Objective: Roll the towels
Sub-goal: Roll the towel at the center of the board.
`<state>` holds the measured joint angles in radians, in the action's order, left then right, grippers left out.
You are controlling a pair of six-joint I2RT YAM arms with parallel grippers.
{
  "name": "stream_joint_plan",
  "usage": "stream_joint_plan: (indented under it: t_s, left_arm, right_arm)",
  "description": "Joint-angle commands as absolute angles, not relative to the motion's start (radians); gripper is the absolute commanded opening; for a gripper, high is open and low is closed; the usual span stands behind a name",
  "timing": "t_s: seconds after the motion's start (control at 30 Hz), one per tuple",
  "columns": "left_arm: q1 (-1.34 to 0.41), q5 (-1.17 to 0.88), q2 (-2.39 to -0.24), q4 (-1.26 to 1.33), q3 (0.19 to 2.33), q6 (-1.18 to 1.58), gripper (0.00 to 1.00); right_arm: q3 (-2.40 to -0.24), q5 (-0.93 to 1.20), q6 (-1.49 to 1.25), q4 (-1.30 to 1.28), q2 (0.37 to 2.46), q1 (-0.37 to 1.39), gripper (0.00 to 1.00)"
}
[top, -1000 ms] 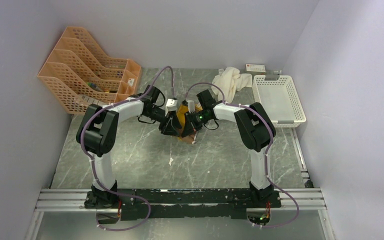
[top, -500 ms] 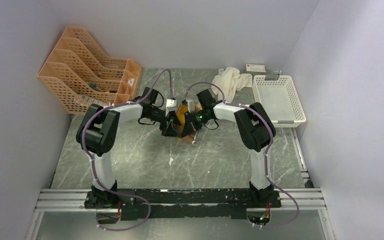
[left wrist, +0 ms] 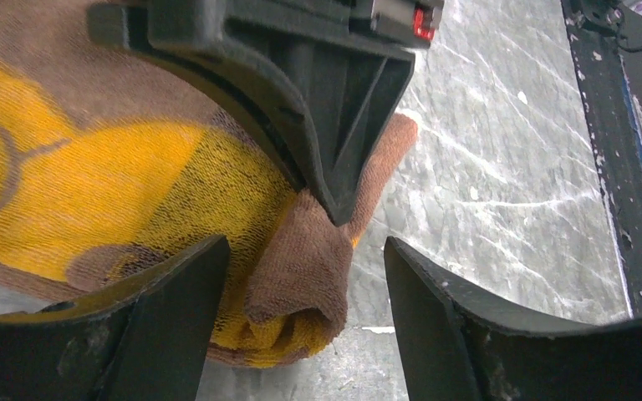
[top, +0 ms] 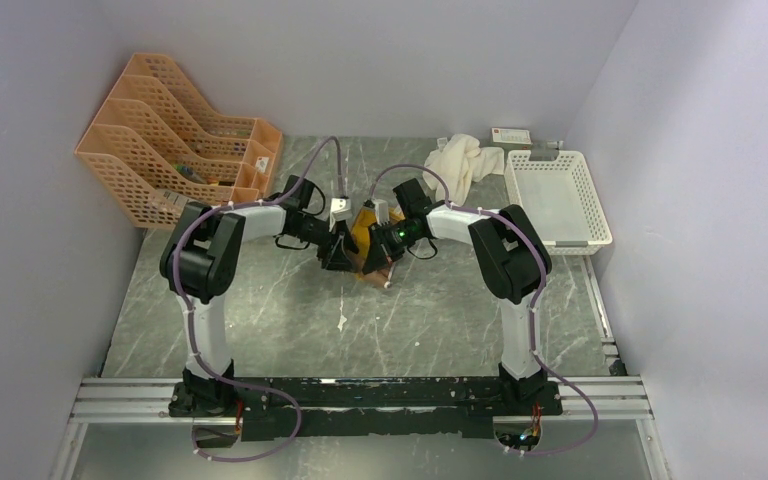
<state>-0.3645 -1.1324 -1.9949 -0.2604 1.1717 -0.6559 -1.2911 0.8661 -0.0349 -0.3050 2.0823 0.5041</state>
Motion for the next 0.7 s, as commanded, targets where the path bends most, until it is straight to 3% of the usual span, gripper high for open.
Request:
stream_joint_plan:
  t_s: [0.0,0.23,0.57,0.67]
  left_arm:
    - [-0.368,-1.194,-2.025,-0.353,1.207,-0.746,0.77]
    - [-0.372,-1.206,-2.033,-0.373,1.202,-0.740,0.64]
    - [-0.371,-1.245,-2.067,-0.427,1.203,-0.738,0.60]
    - [-0.371,-1.254,-2.076,-0.433,1.203,-0.739,0.55]
  right_arm:
    - [-1.290,0.877,-0.014,-0.307,2.093,0.501,0.00]
    - [-1.284,0.878,-0.007,-0.309,2.085,0.498,0.00]
    - [-1.297,0.896,0.010,-0.323,2.066,0.455,0.00]
    - [-1.309,0.903,0.020,-0.337,2.059,0.443,0.00]
